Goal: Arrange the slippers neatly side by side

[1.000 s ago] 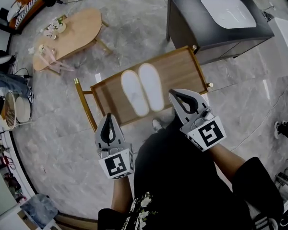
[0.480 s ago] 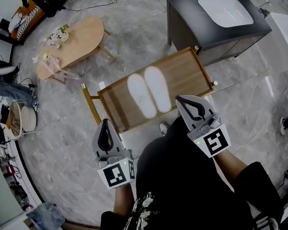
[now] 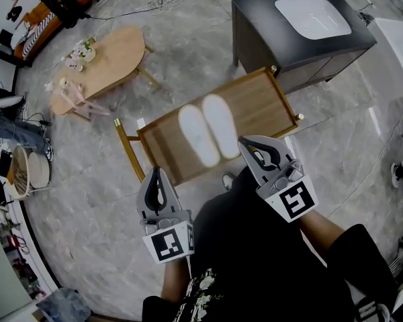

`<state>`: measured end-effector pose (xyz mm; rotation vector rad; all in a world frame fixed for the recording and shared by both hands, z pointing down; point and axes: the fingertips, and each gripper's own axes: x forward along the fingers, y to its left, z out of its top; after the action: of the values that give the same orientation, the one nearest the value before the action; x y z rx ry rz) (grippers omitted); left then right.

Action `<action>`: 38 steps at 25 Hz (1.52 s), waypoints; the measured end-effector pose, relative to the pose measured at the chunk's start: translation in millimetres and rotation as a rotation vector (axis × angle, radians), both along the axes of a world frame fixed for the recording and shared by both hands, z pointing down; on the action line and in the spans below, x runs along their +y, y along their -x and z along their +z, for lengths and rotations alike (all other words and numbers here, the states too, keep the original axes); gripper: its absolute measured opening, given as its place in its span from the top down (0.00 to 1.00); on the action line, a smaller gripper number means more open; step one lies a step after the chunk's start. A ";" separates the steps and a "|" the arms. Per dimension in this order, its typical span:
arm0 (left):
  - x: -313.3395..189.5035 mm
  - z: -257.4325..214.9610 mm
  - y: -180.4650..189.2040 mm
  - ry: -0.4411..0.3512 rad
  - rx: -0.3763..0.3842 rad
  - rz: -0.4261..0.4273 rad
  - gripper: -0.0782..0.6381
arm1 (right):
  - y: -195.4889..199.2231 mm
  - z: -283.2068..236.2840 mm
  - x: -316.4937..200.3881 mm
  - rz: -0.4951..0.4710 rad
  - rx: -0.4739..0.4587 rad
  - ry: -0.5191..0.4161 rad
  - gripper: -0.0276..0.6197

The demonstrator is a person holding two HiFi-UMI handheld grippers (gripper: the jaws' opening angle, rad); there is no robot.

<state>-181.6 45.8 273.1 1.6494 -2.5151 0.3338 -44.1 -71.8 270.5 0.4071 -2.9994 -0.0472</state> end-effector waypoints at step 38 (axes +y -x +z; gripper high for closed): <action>-84.3 7.6 -40.0 0.065 0.066 -0.064 0.89 | -4.7 -3.1 -66.4 -0.206 0.082 -0.043 0.96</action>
<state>-141.6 -38.5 280.7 1.5267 -2.4748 0.3450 -39.4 -138.2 267.4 0.0966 -2.9511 -0.1421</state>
